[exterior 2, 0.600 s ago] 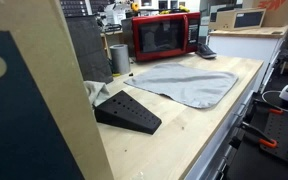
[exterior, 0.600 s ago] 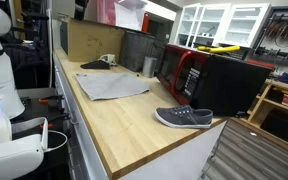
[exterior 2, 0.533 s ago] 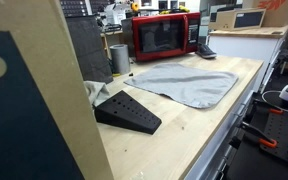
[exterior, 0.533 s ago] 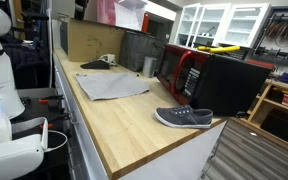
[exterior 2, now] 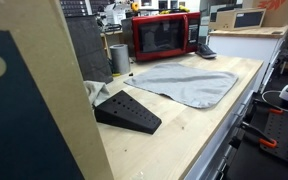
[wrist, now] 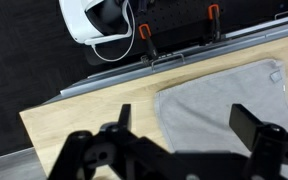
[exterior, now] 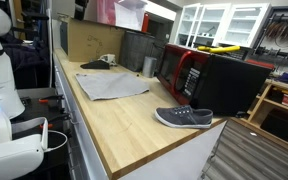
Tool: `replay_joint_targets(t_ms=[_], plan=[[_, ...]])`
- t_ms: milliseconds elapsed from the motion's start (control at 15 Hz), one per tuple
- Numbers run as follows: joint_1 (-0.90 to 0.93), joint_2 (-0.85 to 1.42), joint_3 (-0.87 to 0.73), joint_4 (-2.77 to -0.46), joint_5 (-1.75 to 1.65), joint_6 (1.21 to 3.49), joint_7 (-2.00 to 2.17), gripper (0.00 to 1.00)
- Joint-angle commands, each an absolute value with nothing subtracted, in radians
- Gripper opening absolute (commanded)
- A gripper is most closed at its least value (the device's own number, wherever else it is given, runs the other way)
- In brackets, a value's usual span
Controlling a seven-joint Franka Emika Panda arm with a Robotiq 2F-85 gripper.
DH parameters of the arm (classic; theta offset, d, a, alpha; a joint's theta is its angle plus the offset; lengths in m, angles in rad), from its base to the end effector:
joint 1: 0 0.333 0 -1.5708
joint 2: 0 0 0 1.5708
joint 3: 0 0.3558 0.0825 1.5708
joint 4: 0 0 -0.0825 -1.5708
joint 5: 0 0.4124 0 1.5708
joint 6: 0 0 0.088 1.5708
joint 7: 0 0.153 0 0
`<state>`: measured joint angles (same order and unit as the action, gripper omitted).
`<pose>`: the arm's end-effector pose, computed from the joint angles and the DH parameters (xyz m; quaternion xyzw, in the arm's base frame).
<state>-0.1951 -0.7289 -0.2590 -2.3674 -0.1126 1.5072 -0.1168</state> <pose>0.2688 -0.1677 0.5343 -0.9885 0.1290 0.0639 0.0467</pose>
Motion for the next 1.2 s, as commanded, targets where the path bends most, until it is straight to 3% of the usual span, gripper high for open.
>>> replay_joint_targets(t_ms=[0, 1133], plan=[[-0.198, -0.727, -0.257, -2.365, -0.111, 1.505, -0.119, 1.00], [-0.085, -0.395, 0.008, -2.594, -0.074, 1.829, 0.204, 1.00]])
